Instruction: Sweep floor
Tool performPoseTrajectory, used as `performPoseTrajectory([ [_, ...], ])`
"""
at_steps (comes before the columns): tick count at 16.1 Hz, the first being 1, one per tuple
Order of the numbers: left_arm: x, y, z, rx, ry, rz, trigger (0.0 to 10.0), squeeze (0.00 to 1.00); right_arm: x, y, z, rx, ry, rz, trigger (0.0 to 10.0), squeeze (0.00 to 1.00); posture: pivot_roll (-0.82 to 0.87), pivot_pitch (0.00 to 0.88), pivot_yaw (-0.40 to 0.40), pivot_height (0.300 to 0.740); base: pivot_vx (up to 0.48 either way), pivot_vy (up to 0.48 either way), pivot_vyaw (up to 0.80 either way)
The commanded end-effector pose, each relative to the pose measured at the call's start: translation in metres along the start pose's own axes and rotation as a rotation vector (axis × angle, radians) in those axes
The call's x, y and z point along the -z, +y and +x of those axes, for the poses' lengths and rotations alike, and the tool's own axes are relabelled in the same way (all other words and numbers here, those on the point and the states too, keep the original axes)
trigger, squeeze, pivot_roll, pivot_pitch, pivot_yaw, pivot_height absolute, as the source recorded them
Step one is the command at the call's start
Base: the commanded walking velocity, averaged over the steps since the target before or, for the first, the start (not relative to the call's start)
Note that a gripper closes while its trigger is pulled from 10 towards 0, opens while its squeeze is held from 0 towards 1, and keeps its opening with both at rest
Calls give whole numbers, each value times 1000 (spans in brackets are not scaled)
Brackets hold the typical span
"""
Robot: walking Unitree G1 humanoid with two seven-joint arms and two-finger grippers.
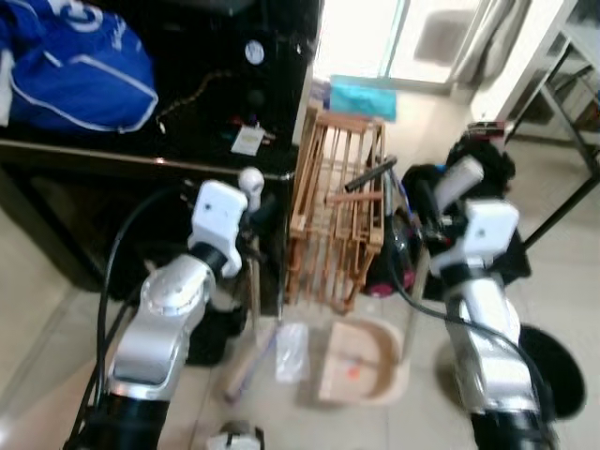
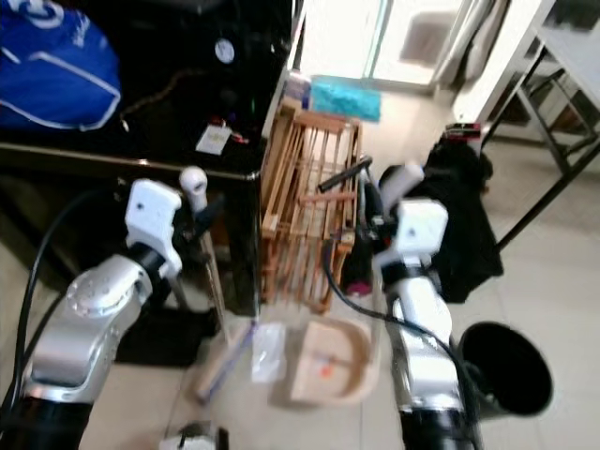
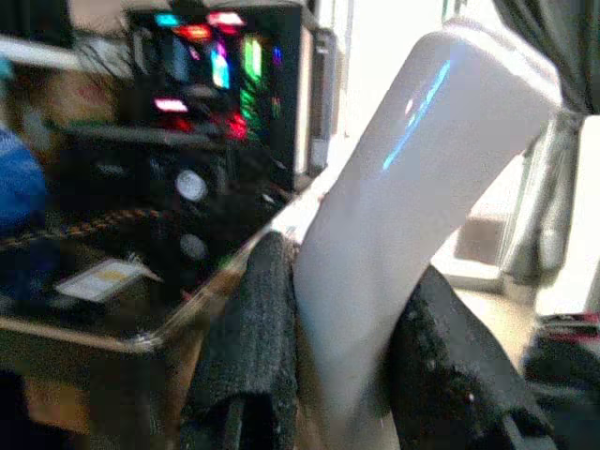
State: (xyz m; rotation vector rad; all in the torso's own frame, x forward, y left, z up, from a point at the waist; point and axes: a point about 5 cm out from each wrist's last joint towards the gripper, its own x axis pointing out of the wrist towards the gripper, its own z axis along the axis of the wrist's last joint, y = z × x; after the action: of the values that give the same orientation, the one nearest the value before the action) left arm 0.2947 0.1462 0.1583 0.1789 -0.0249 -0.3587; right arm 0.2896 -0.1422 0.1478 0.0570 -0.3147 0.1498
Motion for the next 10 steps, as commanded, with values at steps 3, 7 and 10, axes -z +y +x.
performPoseTrajectory([
  [3, -6, 6, 0, -62, -44, 17, 10000, 0, -9, -4, 3, -1, -40, 17, 10000, 0, 63, 47, -24, 740, 0, 0, 0],
  [7, -5, 12, 4, -124, -69, 26, 10000, 0, -3, 0, 7, -17, -30, 19, 10000, 0, 65, 49, -38, 740, 0, 0, 0],
  [10, -7, 11, 12, -154, -112, -14, 10000, 0, -2, 2, 13, -35, -33, 7, 10000, 0, 57, 79, -42, 740, 0, 0, 0],
])
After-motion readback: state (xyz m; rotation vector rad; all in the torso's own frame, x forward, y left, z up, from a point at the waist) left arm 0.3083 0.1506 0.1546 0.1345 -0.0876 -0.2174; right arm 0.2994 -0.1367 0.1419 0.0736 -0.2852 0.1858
